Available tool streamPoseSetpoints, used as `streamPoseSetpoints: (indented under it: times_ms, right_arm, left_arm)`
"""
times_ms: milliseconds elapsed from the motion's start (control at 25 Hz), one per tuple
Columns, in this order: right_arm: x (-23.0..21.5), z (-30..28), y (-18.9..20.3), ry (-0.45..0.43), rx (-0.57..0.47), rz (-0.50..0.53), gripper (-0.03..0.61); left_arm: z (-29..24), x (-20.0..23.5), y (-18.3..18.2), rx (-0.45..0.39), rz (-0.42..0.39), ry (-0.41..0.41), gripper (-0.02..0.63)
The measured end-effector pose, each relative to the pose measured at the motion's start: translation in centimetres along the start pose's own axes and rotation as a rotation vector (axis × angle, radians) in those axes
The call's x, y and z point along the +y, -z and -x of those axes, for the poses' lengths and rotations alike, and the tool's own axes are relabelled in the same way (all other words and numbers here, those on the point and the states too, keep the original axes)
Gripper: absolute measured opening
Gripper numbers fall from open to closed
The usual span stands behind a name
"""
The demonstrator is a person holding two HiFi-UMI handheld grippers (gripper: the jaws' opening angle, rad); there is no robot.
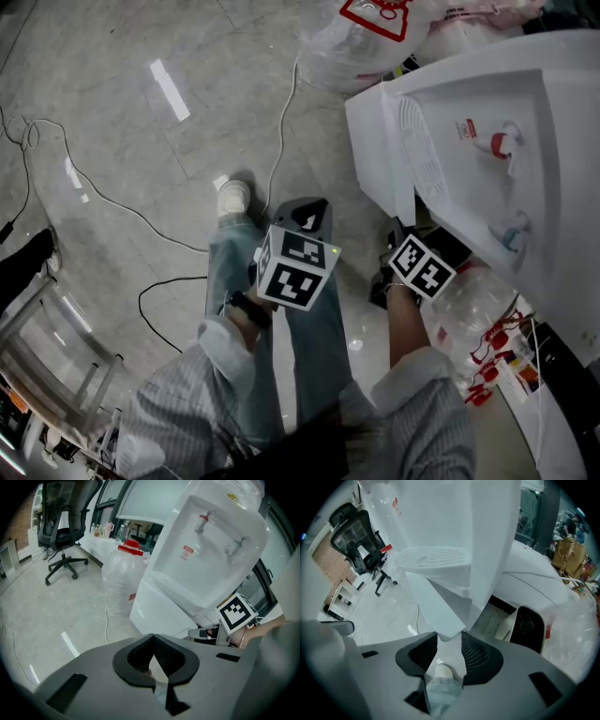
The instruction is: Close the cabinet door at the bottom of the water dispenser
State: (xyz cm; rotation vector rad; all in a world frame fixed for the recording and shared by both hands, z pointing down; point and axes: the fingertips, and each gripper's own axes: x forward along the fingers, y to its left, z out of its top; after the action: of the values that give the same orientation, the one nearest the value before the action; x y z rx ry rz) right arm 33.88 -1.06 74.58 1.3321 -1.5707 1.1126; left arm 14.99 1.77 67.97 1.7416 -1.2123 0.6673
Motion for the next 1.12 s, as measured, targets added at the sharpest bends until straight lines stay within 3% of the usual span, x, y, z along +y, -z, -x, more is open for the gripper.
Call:
streamPoseSetpoints:
  times_ms: [1120]
  right_arm:
    - [-3.7,-0.4,-3.2,0.130,-0.073,0.102,0.150]
  left_arm:
    - [0.5,2.1,1.7,-0.025,0.075,-0.045,0.011]
